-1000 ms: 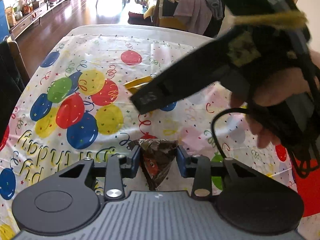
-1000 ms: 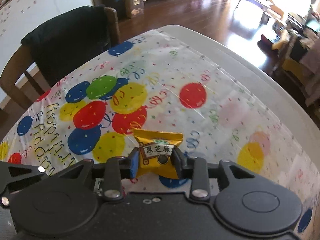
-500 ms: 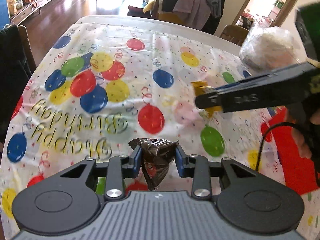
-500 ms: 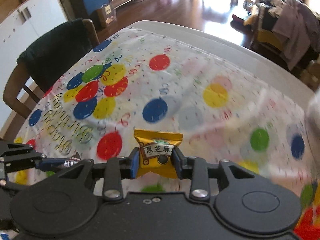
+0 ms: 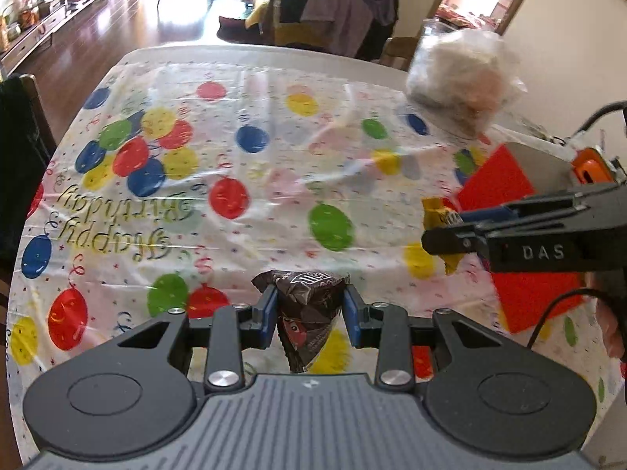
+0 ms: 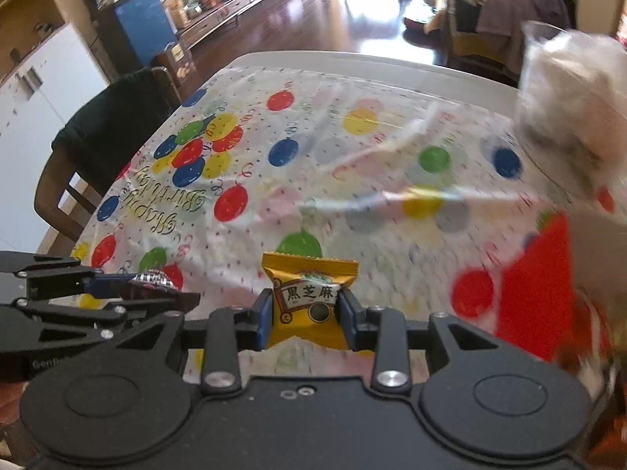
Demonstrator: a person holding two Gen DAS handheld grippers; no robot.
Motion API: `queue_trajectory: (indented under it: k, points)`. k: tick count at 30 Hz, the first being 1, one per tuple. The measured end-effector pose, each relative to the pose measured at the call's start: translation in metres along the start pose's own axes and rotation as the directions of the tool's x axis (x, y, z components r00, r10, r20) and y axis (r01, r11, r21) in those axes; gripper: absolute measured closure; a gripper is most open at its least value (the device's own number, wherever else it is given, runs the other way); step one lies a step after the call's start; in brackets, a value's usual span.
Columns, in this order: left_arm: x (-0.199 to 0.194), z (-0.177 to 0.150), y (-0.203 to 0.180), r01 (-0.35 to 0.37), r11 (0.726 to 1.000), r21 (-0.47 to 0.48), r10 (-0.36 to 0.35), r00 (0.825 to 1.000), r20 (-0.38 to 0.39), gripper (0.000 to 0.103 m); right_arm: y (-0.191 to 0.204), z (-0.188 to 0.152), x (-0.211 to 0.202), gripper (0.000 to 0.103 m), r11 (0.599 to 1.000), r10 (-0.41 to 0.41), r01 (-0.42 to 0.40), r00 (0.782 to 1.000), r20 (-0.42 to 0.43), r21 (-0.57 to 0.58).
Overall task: Organize snacks
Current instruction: 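Carry the brown wrapper and yellow packet into the red box and release both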
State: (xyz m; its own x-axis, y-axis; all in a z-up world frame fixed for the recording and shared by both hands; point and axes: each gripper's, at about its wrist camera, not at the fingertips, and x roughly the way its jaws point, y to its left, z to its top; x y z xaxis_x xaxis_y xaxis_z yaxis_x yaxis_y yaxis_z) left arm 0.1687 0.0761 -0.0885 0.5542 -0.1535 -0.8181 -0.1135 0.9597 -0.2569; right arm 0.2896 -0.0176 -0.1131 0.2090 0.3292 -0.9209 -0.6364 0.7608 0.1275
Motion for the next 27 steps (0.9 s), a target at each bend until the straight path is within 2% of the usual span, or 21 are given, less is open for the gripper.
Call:
queue_trajectory:
  k: [8,14,27]
  points:
    - [-0.023,-0.002,-0.06,0.04,0.996,0.078,-0.041,0.999,0.003,0.07,-0.033,-0.045,-0.069,0.069,0.997,-0.026,0.022,0.998,0.055,0.072]
    - [-0.03,0.005,-0.119,0.087,0.982,0.166,-0.089,0.996,0.002,0.07,-0.072,-0.077,-0.112,0.069,0.989,-0.054,0.041,0.995,0.084,0.14]
    - [-0.006,0.024,-0.235,0.134,0.947,0.292,-0.132,0.991,-0.027,0.07,-0.166,-0.118,-0.16,0.069,0.957,-0.154,0.114,0.979,0.133,0.265]
